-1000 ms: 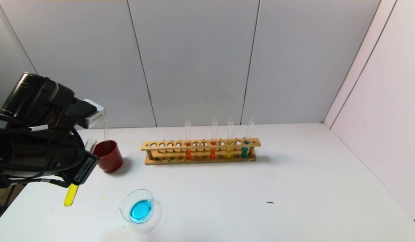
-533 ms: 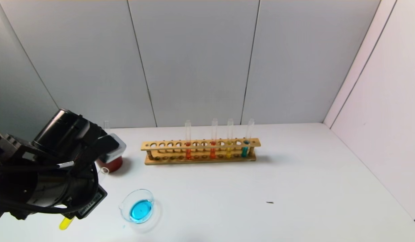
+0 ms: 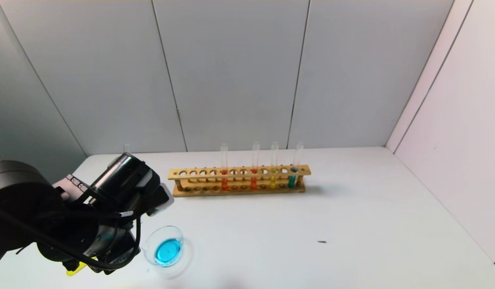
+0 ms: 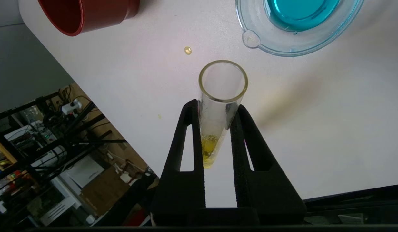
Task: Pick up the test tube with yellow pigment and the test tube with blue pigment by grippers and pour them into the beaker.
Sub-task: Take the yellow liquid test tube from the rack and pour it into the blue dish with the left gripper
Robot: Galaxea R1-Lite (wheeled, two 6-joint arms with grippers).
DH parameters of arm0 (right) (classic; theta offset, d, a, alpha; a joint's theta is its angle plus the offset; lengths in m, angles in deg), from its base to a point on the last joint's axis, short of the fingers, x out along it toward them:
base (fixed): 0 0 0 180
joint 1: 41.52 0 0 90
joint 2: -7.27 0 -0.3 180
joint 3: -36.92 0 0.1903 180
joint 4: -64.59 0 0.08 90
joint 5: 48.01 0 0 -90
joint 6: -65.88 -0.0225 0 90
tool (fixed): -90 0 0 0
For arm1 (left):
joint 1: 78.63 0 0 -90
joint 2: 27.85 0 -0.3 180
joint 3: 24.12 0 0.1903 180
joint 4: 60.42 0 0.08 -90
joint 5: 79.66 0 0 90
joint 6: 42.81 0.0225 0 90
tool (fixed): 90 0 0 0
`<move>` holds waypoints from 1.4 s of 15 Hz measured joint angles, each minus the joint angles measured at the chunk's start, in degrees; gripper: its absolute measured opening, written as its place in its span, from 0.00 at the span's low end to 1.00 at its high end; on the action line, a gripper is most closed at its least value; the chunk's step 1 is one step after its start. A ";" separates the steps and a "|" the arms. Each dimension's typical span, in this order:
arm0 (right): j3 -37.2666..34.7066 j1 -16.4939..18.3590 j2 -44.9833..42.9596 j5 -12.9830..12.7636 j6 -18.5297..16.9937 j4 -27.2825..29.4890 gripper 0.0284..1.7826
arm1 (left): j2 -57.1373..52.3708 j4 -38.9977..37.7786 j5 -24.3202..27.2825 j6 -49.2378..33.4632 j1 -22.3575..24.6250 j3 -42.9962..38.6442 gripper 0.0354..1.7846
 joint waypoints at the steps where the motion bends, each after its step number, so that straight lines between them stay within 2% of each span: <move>1: 0.00 0.00 0.00 -0.02 0.00 0.00 0.98 | 1.30 0.22 -0.77 0.33 0.00 0.26 0.15; 9: 0.00 -0.02 0.00 0.00 0.00 0.00 0.98 | 11.93 7.94 -5.92 1.71 -2.12 5.29 0.15; 14: 0.00 0.00 0.00 -0.02 0.02 0.02 0.98 | 16.07 8.63 -7.49 1.62 -4.39 5.81 0.15; 21: 0.00 0.00 0.00 0.00 0.00 0.00 0.98 | 19.36 17.12 -8.53 1.82 -5.22 10.48 0.15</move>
